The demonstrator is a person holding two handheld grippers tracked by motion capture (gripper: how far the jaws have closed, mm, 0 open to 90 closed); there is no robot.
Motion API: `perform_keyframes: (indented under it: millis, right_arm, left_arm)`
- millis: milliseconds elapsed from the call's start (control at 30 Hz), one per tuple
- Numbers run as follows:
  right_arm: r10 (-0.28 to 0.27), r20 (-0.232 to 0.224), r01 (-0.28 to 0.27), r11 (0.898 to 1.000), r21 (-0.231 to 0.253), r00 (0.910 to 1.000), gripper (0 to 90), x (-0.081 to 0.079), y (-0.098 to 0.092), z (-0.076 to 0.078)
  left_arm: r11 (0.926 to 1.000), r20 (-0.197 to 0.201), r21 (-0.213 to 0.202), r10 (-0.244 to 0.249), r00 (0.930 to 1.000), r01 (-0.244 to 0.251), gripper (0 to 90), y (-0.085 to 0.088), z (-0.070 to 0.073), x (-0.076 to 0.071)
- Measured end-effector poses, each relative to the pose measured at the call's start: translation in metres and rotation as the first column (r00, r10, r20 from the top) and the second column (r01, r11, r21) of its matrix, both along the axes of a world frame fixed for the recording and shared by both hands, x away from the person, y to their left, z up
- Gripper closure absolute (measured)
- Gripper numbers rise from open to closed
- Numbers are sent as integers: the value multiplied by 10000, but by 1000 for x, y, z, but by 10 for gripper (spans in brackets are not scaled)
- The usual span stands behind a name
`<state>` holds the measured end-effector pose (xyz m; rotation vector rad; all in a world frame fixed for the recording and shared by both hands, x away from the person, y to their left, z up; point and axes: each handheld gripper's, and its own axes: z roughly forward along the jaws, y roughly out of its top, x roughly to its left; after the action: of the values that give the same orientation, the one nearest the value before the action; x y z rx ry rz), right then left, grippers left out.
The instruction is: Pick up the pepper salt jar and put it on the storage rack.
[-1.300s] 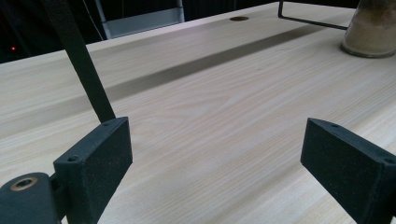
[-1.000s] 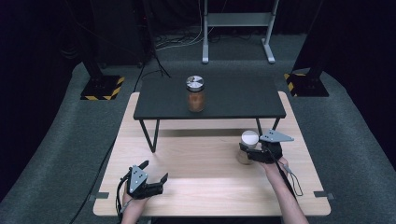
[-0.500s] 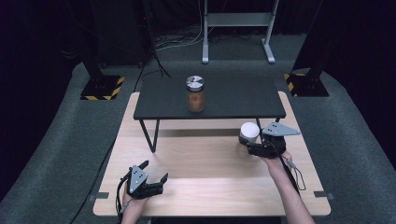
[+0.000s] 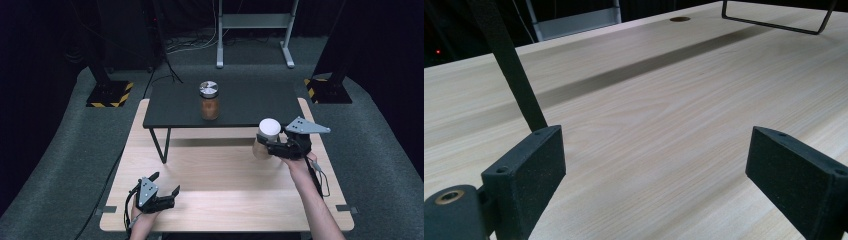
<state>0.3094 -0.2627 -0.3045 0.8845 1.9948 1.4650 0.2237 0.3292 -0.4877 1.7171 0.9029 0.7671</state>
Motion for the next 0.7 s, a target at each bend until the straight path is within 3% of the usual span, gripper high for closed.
perform_keyframes:
  millis: [700]
  right_arm:
    - [-142,740,100,9983,570,9972,331,4,9,47]
  left_arm:
    - [10000,-15,-22,-18,10000,18,87,1,0,0]
